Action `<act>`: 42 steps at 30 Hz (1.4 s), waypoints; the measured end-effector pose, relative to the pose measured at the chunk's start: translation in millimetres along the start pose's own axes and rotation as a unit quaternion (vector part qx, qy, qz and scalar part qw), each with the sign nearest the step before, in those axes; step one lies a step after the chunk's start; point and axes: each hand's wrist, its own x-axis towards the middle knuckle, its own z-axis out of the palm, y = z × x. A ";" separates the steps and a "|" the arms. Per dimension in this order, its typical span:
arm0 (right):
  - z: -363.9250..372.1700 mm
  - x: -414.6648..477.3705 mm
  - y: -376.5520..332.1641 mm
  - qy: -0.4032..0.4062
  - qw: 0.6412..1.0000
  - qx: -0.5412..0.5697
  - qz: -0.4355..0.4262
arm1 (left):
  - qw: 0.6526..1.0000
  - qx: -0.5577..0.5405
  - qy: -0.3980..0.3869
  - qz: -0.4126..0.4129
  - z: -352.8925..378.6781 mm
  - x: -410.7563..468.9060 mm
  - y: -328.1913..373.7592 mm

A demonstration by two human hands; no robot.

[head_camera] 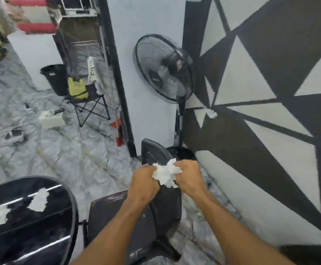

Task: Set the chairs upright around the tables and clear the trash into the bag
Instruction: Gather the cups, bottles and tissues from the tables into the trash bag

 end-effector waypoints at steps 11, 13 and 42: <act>-170.1 -91.2 145.6 0.202 0.946 -0.032 0.253 | 0.934 -0.007 -0.250 0.254 167.1 64.3 174.4; -189.1 -128.3 162.6 0.210 0.924 -0.035 0.317 | 0.912 -0.012 -0.302 0.277 199.8 48.0 204.8; -241.7 -491.4 414.3 0.256 0.676 0.095 0.685 | 0.657 0.094 -0.613 0.427 510.5 -253.5 394.1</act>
